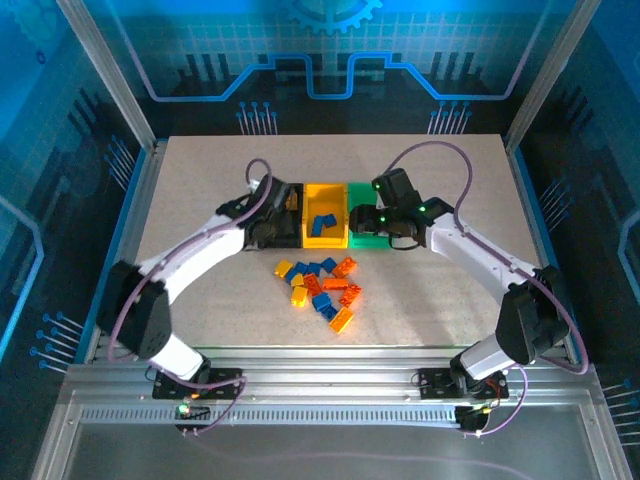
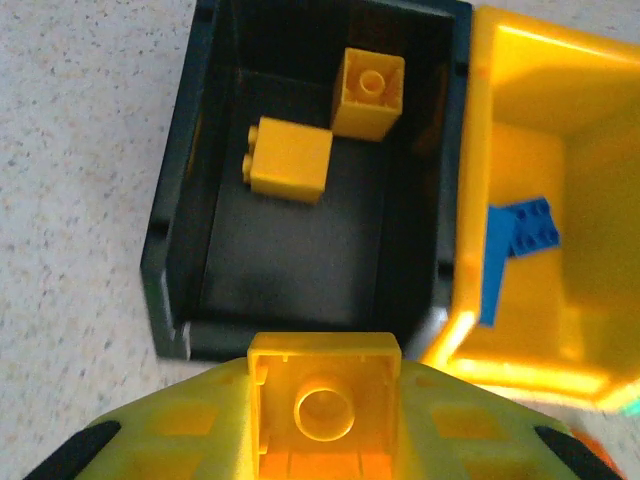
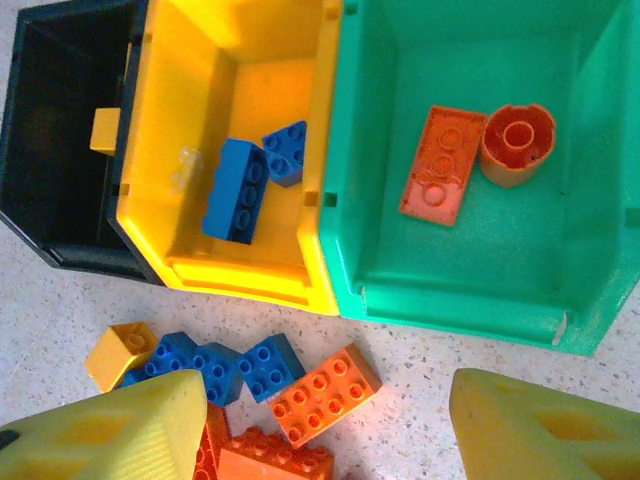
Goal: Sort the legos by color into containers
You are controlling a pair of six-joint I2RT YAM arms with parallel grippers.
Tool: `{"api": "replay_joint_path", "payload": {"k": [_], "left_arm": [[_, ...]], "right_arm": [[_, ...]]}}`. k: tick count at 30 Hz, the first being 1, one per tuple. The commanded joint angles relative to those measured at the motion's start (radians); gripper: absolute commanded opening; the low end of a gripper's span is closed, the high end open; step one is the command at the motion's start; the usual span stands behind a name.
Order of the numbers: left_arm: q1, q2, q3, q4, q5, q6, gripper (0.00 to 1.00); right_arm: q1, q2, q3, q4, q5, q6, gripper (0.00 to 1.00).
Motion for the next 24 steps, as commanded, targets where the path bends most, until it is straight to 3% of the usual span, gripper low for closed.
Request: {"api": "replay_joint_path", "payload": {"k": [1, 5, 12, 17, 24], "left_arm": [[0.035, 0.122, 0.124, 0.006, -0.021, 0.056, 0.30], [0.061, 0.246, 0.242, -0.031, -0.013, 0.060, 0.37], [0.054, 0.257, 0.306, -0.034, 0.040, 0.055, 0.71], [0.002, 0.127, 0.265, -0.019, 0.061, 0.061, 0.98], [-0.110, -0.174, 0.030, 0.047, 0.116, 0.017, 0.99]], "right_arm": [[-0.013, -0.054, -0.032, -0.011, -0.005, 0.015, 0.67], [-0.013, -0.096, -0.077, -0.014, -0.021, 0.016, 0.68], [-0.013, -0.129, -0.135, -0.023, -0.069, 0.016, 0.71], [-0.010, -0.142, -0.171, -0.025, -0.112, 0.016, 0.72], [0.044, -0.132, -0.223, -0.045, -0.193, 0.007, 0.73]]}}
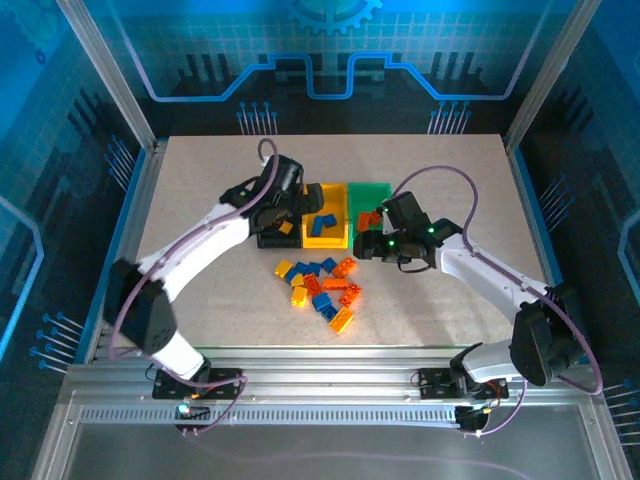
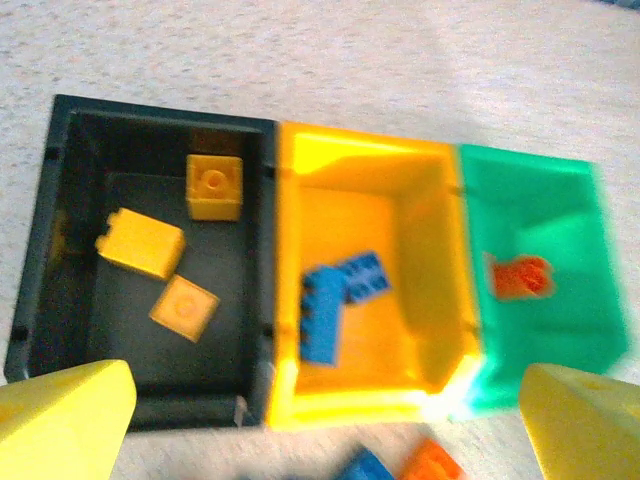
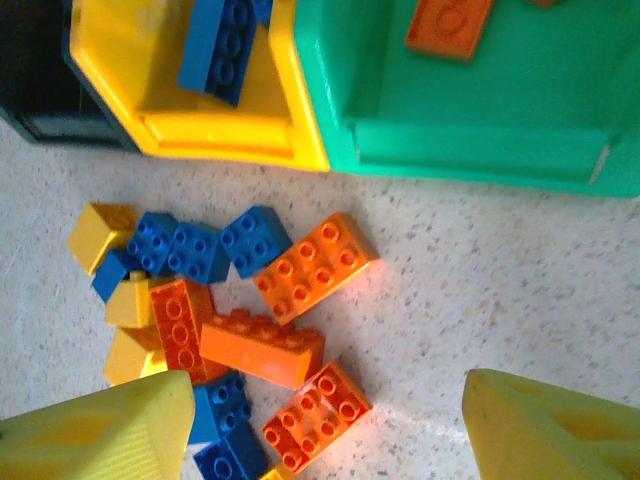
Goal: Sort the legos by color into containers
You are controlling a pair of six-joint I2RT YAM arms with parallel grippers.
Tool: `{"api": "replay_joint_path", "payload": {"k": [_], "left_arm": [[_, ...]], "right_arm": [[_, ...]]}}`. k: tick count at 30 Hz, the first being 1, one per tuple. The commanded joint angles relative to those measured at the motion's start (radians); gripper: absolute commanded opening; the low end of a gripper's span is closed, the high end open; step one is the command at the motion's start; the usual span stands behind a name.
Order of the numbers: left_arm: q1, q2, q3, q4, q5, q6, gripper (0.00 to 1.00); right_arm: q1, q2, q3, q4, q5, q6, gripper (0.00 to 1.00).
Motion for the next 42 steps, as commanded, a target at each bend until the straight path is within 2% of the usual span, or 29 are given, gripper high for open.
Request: {"api": "replay_joint_path", "payload": {"k": [1, 5, 10, 15, 20, 27, 32, 37, 42], "left_arm": [[-0.058, -0.150, -0.124, 0.022, 0.032, -0.029, 0.99], [-0.123, -0.337, -0.319, 0.029, 0.006, -0.080, 0.99], [-0.128, -0.529, -0.522, -0.006, 0.017, -0.175, 0.99], [-0.127, -0.653, -0.624, -0.064, 0.002, -0.217, 0.99], [-0.125, -0.690, -0.660, -0.082, -0.014, -0.225, 0.99], [-0.126, -0.688, -0.677, -0.082, -0.018, -0.224, 0.99], [-0.126, -0.694, -0.677, -0.082, -0.023, -0.215, 0.99], [-0.124, -0.694, -0.688, -0.077, -0.022, -0.218, 0.99], [-0.124, -0.695, -0.688, -0.081, -0.023, -0.218, 0.99]], "right_arm": [[0.051, -0.005, -0.029, -0.039, -0.066, 0.002, 0.73], [0.162, 0.031, -0.044, -0.066, -0.079, -0.027, 0.77], [0.304, 0.085, -0.068, -0.068, -0.053, -0.027, 0.80], [0.408, 0.164, -0.058, -0.071, 0.026, 0.034, 0.81], [0.487, 0.207, -0.028, -0.095, 0.151, 0.088, 0.85], [0.512, 0.256, -0.032, -0.198, 0.268, 0.119, 0.83], [0.490, 0.169, -0.098, -0.250, 0.321, 0.154, 0.80], [0.448, 0.066, -0.138, -0.200, 0.268, 0.125, 0.81], [0.447, 0.089, -0.091, -0.147, 0.209, 0.106, 0.82]]}}
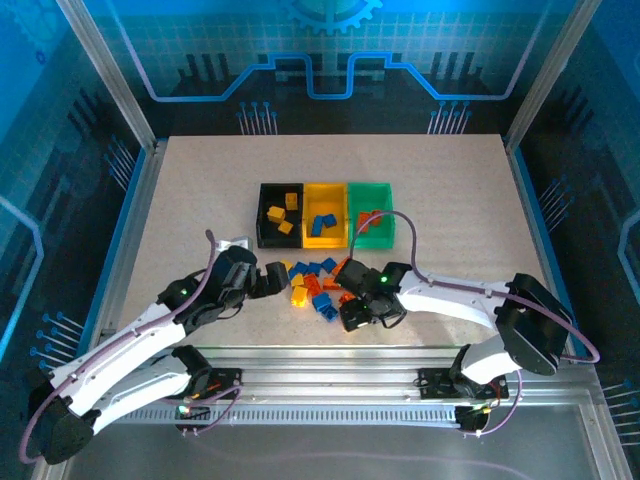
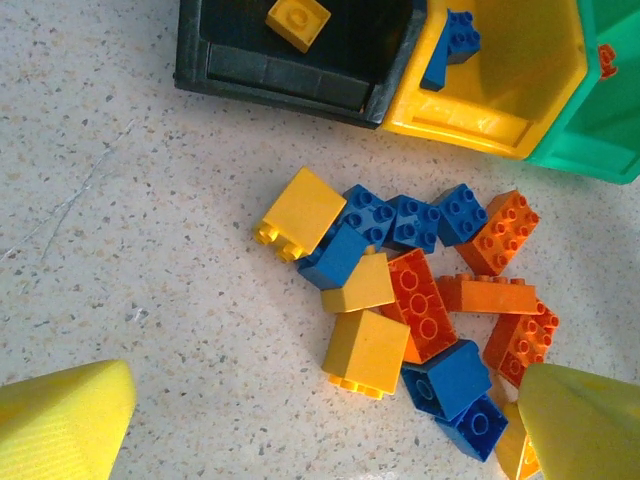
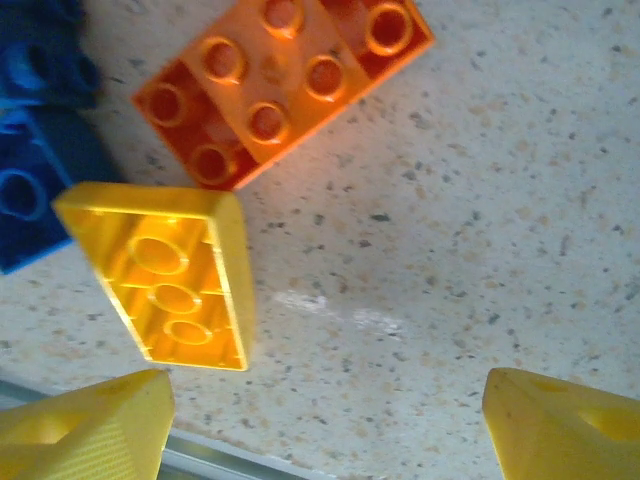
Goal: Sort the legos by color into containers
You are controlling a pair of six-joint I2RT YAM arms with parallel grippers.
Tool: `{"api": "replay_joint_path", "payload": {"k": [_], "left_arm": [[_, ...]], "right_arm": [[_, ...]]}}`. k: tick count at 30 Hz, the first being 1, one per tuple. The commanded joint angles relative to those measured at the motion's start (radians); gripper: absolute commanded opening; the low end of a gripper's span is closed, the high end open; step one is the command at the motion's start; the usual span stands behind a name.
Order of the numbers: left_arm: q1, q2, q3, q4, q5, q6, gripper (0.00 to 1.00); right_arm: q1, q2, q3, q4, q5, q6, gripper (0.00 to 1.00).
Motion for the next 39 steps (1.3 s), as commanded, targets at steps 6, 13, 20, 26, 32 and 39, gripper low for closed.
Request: {"api": "replay_joint_path", "payload": {"k": [6, 13, 20, 26, 32, 39], "left_arm": [[0.006, -0.011, -0.011, -0.036, -0.029, -0.011, 0.99], [0.012, -0.014, -0.034, -0.037, -0.032, -0.029, 0.99], [0.018, -0.013, -0.037, -0.040, -0.029, -0.035, 0.99], [0.017, -0.018, -0.044, -0.048, -0.029, -0.045, 0.99], [0.019, -0.024, -0.047, -0.062, -0.043, -0.055, 0.99], [0.020, -0.068, -0.086, -0.110, -0.067, -0.113, 0.99]], "right_arm": [[0.018, 0.095, 0.056, 0.107, -0.085, -0.034, 0.76], [0.023, 0.164, 0.056, 0.150, -0.074, -0.038, 0.66], [0.022, 0.197, 0.067, 0.111, -0.018, -0.044, 0.45], [-0.006, 0.119, 0.019, 0.117, -0.004, -0.038, 0.36], [-0.051, -0.029, 0.035, 0.066, 0.000, -0.074, 0.34], [-0.124, 0.021, 0.295, 0.078, -0.058, -0.189, 0.35]]}}
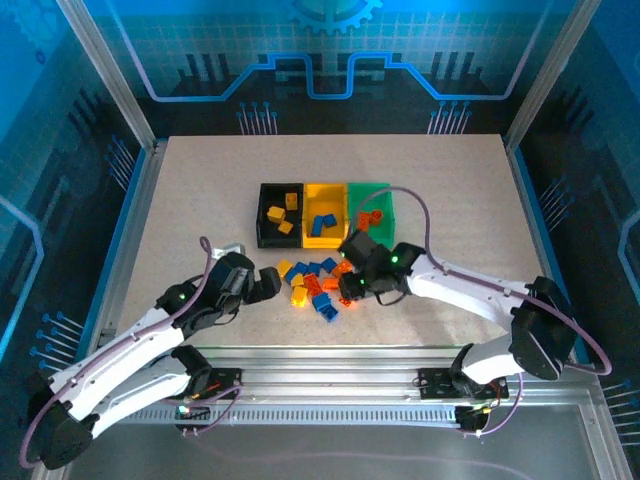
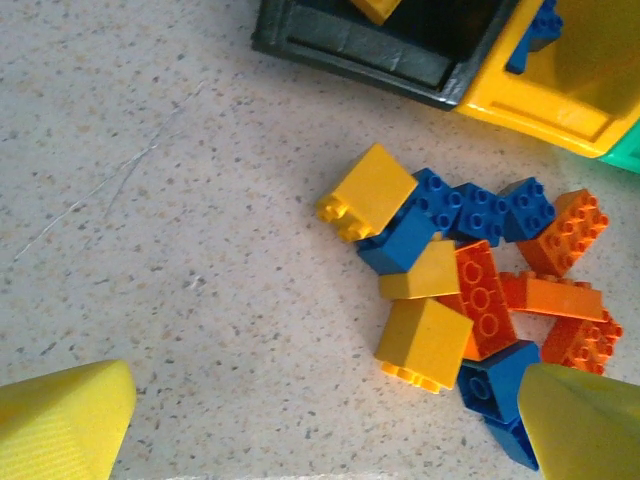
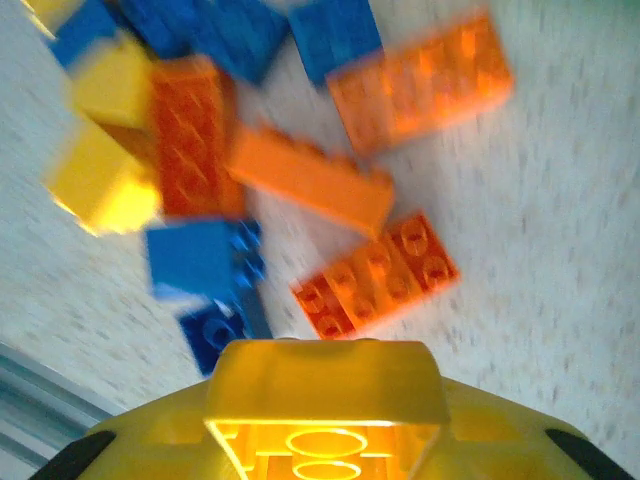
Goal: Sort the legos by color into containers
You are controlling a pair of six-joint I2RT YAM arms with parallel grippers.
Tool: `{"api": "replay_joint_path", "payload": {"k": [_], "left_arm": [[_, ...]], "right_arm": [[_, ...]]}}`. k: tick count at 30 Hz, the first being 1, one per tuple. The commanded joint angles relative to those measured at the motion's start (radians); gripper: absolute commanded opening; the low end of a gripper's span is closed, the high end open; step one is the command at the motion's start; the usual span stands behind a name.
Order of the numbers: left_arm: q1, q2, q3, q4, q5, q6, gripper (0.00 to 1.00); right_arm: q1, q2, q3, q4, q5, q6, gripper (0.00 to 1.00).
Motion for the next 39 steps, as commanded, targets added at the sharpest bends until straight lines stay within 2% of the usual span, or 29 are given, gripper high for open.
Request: {"api": "replay_joint_path", "payload": {"k": [1, 7, 14, 17, 20, 23, 27, 29, 32, 39], "left_arm": [[0.006, -0.039, -0.041, -0.061, -0.027, -0.058, 0.99], [0.006, -0.083, -0.061, -0.076, -0.007, -0.080, 0.99], [0.007, -0.092, -0.065, -0.092, 0.011, -0.081, 0.99], [0.007, -0.091, -0.065, -0.097, 0.019, -0.077, 0.99], [0.008, -0.091, -0.066, -0.099, 0.023, -0.074, 0.99], [0.008, -0.092, -0.068, -0.098, 0.024, -0.070, 0.99], [0.008, -0.082, -0.071, -0.069, 0.036, -0.063, 0.99], [0.007, -0.064, -0.069, -0.045, 0.049, -0.050, 0.99], [0.008, -0.014, -0.055, 0.010, 0.081, -0.017, 0.99], [-0.032, 0.225, 0.021, 0.153, 0.169, 0.051, 0.83]], "right_arm": [[-0.023, 0.106, 0.201, 0.026, -0.037, -0.090, 0.35], [-0.048, 0.449, 0.606, 0.020, -0.078, -0.140, 0.35], [-0.077, 0.821, 1.049, -0.091, -0.090, -0.128, 0.37], [-0.091, 0.936, 1.188, -0.140, -0.104, -0.112, 0.44], [-0.109, 0.988, 1.257, -0.143, -0.149, -0.092, 0.62], [-0.116, 0.971, 1.263, -0.104, -0.183, -0.082, 0.72], [-0.116, 0.905, 1.233, -0.070, -0.187, -0.091, 0.73], [-0.116, 0.817, 1.176, -0.039, -0.183, -0.095, 0.72], [-0.117, 0.699, 1.041, 0.022, -0.172, -0.089, 0.71], [-0.136, 0.367, 0.593, 0.164, -0.140, -0.066, 0.70]]}}
